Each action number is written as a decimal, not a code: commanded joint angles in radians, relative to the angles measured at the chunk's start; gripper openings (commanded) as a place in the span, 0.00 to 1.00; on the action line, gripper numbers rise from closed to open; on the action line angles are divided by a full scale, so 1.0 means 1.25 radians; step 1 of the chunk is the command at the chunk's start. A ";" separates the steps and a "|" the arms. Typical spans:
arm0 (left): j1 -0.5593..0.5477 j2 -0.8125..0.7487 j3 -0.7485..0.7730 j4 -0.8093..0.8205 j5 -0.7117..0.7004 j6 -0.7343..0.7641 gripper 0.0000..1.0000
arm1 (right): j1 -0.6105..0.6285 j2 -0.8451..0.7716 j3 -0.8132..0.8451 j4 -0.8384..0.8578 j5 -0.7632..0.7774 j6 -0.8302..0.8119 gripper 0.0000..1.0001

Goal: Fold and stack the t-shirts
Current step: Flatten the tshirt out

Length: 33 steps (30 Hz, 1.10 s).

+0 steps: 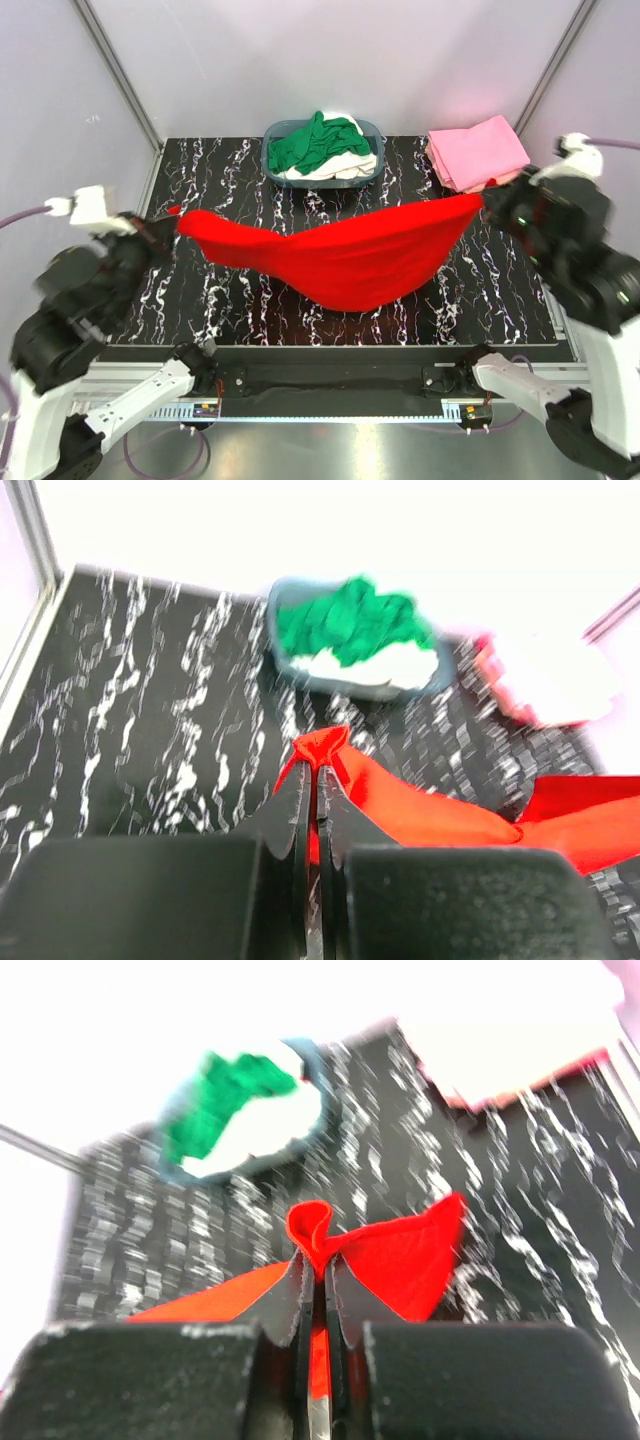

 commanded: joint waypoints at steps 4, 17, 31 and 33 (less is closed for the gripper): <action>-0.001 -0.155 0.110 0.109 0.131 0.107 0.00 | 0.000 -0.199 0.016 0.178 -0.137 -0.086 0.00; 0.051 0.104 0.613 0.062 0.252 0.273 0.00 | 0.000 -0.159 0.182 0.221 -0.009 -0.214 0.00; 0.228 0.468 0.220 0.147 0.186 0.255 0.00 | -0.051 0.255 -0.162 0.167 0.224 -0.065 0.00; 0.300 0.507 0.102 0.227 0.227 0.223 0.00 | -0.110 0.286 -0.231 0.237 0.163 -0.036 0.00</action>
